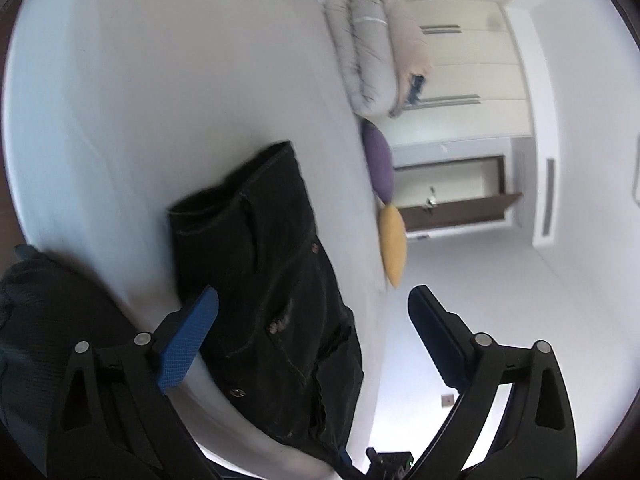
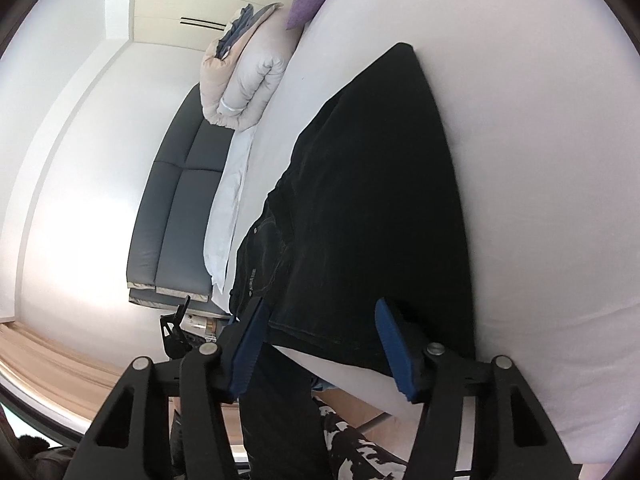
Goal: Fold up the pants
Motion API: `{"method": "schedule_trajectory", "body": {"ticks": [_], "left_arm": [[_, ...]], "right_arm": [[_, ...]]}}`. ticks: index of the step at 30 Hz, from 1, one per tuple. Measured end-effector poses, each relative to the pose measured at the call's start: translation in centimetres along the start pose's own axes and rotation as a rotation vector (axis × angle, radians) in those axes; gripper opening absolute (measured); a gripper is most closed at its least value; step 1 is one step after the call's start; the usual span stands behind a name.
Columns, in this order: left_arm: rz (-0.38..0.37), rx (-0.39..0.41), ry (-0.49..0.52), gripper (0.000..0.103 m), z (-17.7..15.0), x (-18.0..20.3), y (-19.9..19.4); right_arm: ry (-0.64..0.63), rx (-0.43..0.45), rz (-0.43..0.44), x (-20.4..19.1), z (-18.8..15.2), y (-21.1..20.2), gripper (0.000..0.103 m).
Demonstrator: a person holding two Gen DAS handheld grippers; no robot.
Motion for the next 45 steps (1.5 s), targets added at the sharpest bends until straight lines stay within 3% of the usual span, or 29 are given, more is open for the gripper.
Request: {"method": "schedule_trajectory", "body": {"ticks": [3,7,12,15,18,30,31,34,38,42,45], "left_arm": [[0.167,0.017,0.015,0.096,0.9,-0.1,-0.8],[0.259,-0.026,-0.013,0.094,2.1,-1.6,-0.3],[0.207,-0.02,0.004,0.092,2.2,-1.4,0.3],[0.213,-0.051,0.042,0.092,1.7,-1.0,1.4],[0.245,-0.064,0.055,0.086,1.5,-1.0,2.2],[0.248,-0.067,-0.039,0.086,3.1,-2.6,5.3],[0.253,-0.068,-0.047,0.086,3.4,-2.7,5.3],[0.32,-0.038,-0.117,0.07,3.8,-3.4,4.6],[0.386,-0.054,-0.083,0.068,4.0,-3.5,4.6],[0.417,-0.135,-0.027,0.069,4.1,-3.4,6.3],[0.377,-0.14,-0.05,0.083,4.6,-3.5,7.0]], "right_arm": [[0.001,-0.005,-0.015,-0.1,0.1,0.1,0.059],[0.006,-0.004,-0.033,-0.4,0.5,0.2,0.059],[-0.002,-0.007,-0.04,-0.4,0.6,0.1,0.059],[0.0,-0.009,-0.041,-0.3,0.8,0.1,0.059],[0.0,-0.007,-0.043,-0.3,0.8,0.0,0.059],[-0.037,-0.003,-0.004,-2.0,0.7,-0.5,0.054],[-0.042,-0.002,-0.003,-2.2,0.7,-0.6,0.054],[-0.051,-0.001,-0.005,-2.7,0.9,-0.6,0.054],[-0.059,0.001,0.005,-3.3,0.9,-0.6,0.054],[-0.06,-0.007,0.002,-3.5,0.9,0.0,0.054],[-0.069,-0.012,0.007,-3.8,0.8,0.3,0.054]]}}
Point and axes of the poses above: each gripper's, at about its wrist camera, not at the fingertips, and y roughly the way its jaws point, x to its right, z to its top, the point moved 1 cm from there along y, roughly the way its jaws point, and after that the axes turned 10 degrees about -z, right-handed, at the moved point
